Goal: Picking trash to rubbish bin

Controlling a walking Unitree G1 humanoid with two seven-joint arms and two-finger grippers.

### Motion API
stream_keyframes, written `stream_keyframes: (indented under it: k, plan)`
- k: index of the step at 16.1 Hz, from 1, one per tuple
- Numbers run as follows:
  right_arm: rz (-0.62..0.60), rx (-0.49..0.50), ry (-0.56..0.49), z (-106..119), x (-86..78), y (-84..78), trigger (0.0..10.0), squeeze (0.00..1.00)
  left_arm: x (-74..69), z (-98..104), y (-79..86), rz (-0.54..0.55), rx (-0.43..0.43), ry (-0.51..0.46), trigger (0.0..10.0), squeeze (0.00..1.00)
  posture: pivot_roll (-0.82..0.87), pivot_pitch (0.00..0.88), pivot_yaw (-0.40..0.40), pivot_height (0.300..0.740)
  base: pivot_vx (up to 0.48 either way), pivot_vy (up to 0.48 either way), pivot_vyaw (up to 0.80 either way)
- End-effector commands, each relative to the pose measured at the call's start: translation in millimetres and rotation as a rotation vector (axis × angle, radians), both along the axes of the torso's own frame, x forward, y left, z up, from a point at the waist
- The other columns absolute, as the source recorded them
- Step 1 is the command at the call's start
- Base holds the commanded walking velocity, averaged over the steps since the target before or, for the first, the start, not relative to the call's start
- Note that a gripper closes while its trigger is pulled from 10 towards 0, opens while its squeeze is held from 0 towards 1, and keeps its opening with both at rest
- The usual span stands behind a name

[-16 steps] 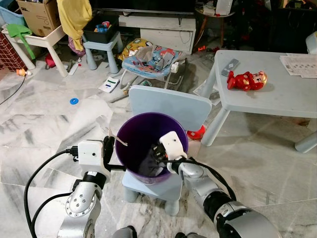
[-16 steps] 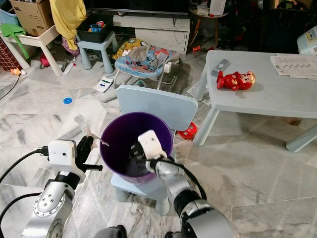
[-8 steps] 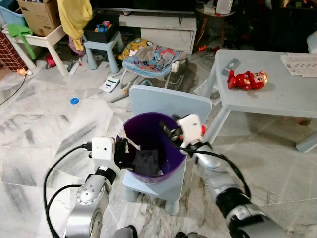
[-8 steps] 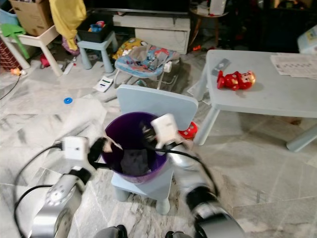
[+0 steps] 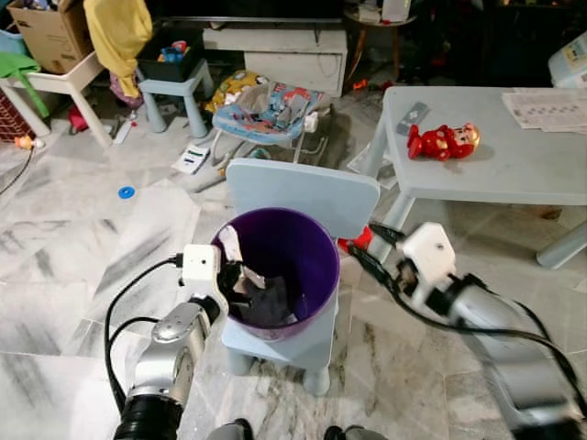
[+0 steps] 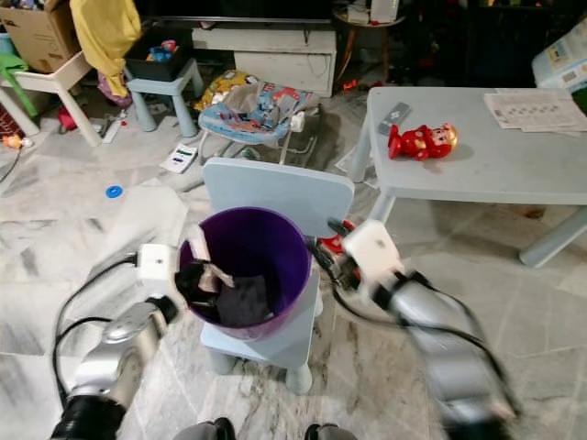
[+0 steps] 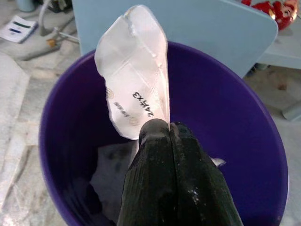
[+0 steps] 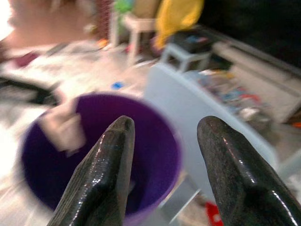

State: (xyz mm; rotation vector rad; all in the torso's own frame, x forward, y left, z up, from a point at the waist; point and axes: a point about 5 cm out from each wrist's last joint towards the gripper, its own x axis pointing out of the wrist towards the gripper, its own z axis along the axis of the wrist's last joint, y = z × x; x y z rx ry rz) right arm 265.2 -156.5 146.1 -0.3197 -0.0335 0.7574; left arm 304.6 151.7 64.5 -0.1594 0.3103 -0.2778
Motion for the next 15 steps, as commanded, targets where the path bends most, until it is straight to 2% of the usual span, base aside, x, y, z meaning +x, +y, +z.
stream_keyframes:
  k: [1,2,3,4,5,6,7,12,15]
  plan:
    - [0.093,-0.018,0.053,1.9,-14.0,1.4,10.0,0.0,0.5,-3.7,0.2,-0.021,-0.004,0.01,4.4,0.0,-0.09,0.172,-0.008,0.74,0.0,0.0,0.0]
    - [0.114,-0.028,0.084,1.6,-20.2,-0.5,10.0,0.0,1.9,-4.5,-0.5,-0.029,-0.005,0.012,5.2,0.0,-0.1,0.173,-0.007,0.74,0.0,0.0,0.0]
    - [0.114,-0.028,0.084,1.6,-20.2,-0.5,10.0,0.0,1.9,-4.5,-0.5,-0.029,-0.005,0.012,5.2,0.0,-0.1,0.173,-0.007,0.74,0.0,0.0,0.0]
    - [0.128,-0.038,0.118,0.1,-25.9,-3.6,10.0,0.0,3.3,-5.1,-1.7,-0.036,-0.012,0.014,7.1,0.0,-0.11,0.17,-0.007,0.74,0.0,0.0,0.0]
    - [0.14,-0.067,0.183,-3.2,-36.2,-9.3,10.0,0.0,7.7,-6.1,-5.5,-0.057,-0.011,0.014,10.0,0.0,-0.11,0.162,-0.004,0.74,0.0,0.0,0.0]
    - [0.138,-0.089,0.2,-4.8,-39.4,-11.1,10.0,0.0,9.8,-6.4,-7.3,-0.066,-0.012,0.012,10.0,0.0,-0.11,0.162,-0.004,0.74,0.0,0.0,0.0]
    - [0.137,-0.087,0.207,-5.1,-38.8,-9.7,10.0,0.0,11.3,-6.3,-6.9,-0.054,-0.016,0.009,10.0,1.0,-0.11,0.157,-0.002,0.74,0.0,0.0,0.0]
    - [0.159,-0.09,0.218,-1.5,-39.0,-0.9,10.0,0.0,12.3,-8.7,-5.8,-0.053,-0.05,0.016,10.0,1.0,-0.1,0.153,0.005,0.74,0.0,0.0,0.0]
    - [0.161,-0.087,0.226,-0.4,-39.0,1.5,10.0,0.0,13.5,-1.7,-5.9,-0.041,-0.062,-0.028,10.0,1.0,-0.09,0.147,0.007,0.74,0.0,0.0,0.0]
